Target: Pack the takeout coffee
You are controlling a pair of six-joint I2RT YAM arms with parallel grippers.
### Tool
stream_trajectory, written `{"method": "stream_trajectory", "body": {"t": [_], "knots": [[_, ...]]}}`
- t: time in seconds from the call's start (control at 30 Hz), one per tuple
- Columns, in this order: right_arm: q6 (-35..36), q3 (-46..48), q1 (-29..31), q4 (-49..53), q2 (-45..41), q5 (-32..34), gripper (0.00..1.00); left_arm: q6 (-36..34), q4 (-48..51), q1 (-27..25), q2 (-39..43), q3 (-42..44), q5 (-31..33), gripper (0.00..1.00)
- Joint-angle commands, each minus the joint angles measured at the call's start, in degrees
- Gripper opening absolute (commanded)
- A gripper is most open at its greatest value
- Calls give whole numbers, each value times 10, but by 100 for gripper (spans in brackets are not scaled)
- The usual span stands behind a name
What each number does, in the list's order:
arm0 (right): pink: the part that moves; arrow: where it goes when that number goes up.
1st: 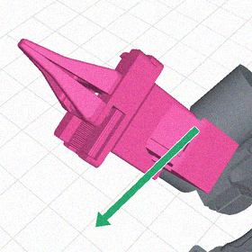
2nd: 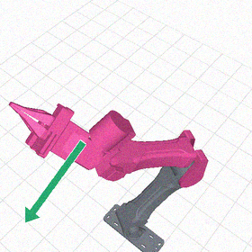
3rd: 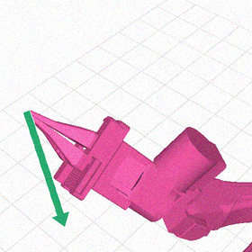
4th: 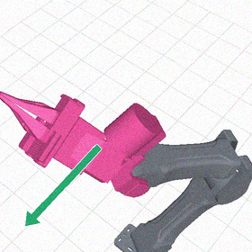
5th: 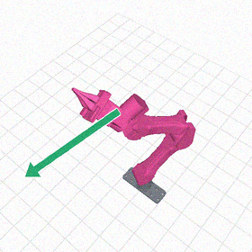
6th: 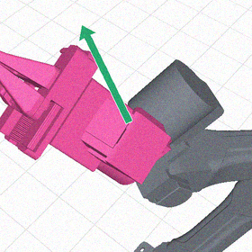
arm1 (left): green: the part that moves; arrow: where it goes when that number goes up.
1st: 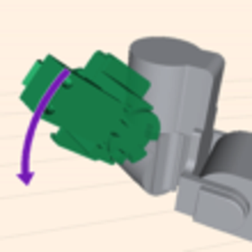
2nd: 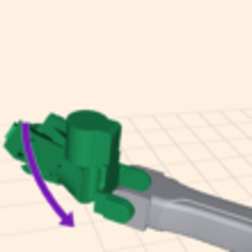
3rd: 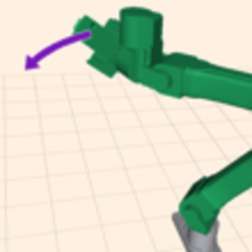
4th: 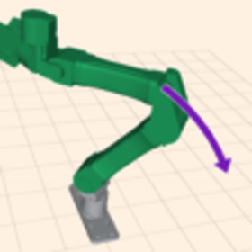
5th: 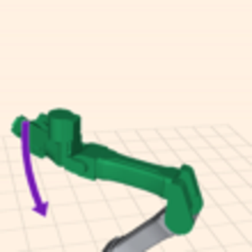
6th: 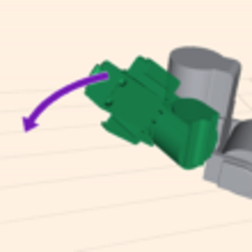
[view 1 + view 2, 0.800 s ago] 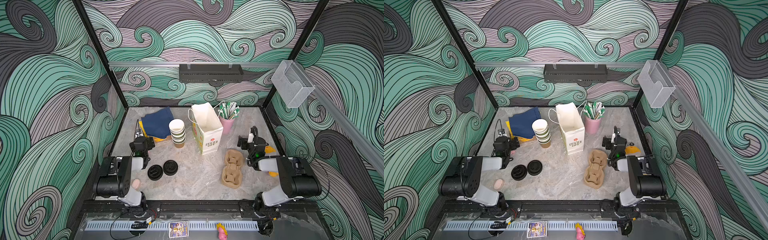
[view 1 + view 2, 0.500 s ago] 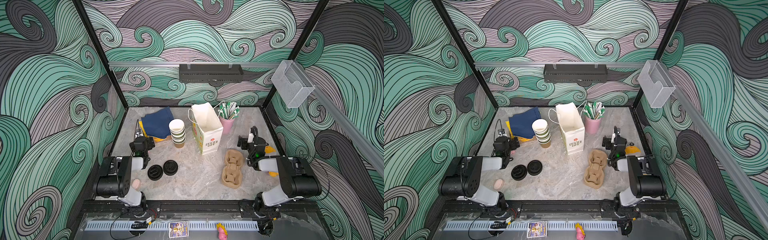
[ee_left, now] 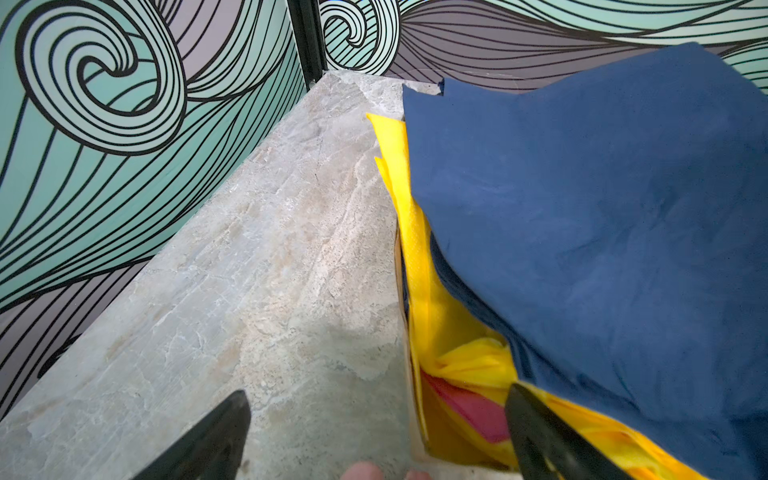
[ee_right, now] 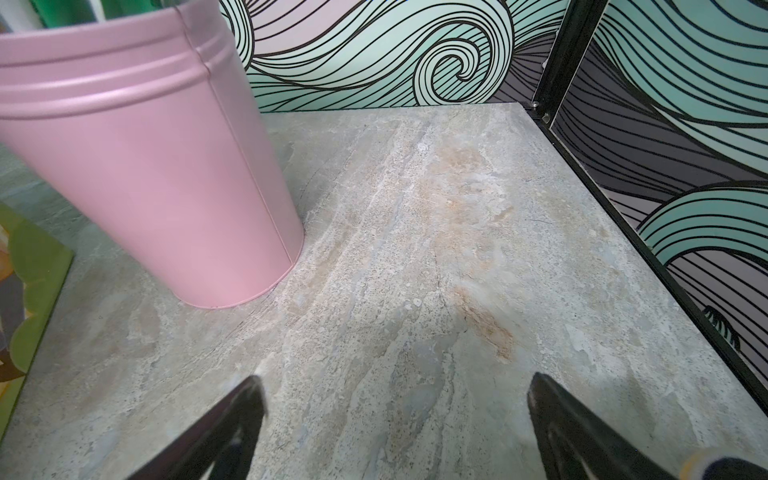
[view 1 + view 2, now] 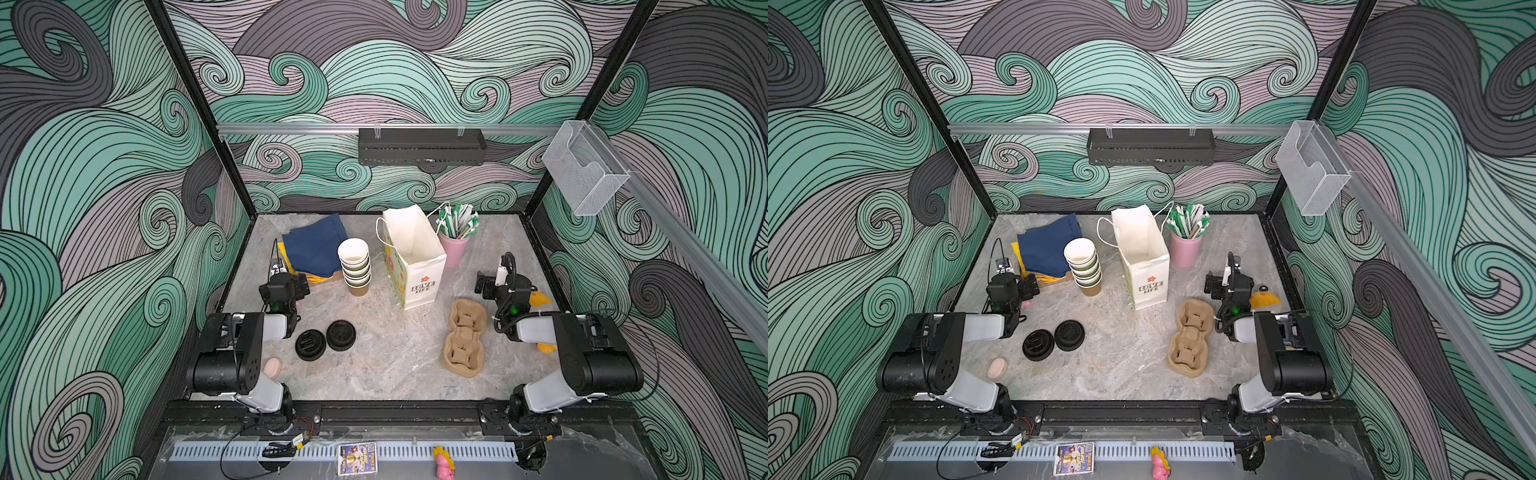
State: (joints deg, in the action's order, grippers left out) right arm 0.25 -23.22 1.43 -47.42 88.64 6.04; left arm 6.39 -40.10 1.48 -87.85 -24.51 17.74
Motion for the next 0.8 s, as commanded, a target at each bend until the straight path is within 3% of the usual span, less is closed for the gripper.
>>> {"method": "stream_trajectory", "body": {"t": [0.0,0.23,0.33,0.53,0.67,0.77], "knots": [[8,3,2,-13,-8,-1,99,-3,9,-1,9,-16,-2,99],[6,2,-1,-7,-9,-7,99,-3,4,0,12,-11,-4,98],[1,7,-6,10,-47,-8,99,-10,8,-1,46,0,-15,98],[-26,23,-6,223,-300,23,99,-16,180,1,240,-9,-20,99],[-152,-7,-11,503,-517,83,99,-15,311,1,346,-42,-48,98],[-190,-32,-16,657,-634,32,99,18,395,1,397,-86,-92,99]]}}
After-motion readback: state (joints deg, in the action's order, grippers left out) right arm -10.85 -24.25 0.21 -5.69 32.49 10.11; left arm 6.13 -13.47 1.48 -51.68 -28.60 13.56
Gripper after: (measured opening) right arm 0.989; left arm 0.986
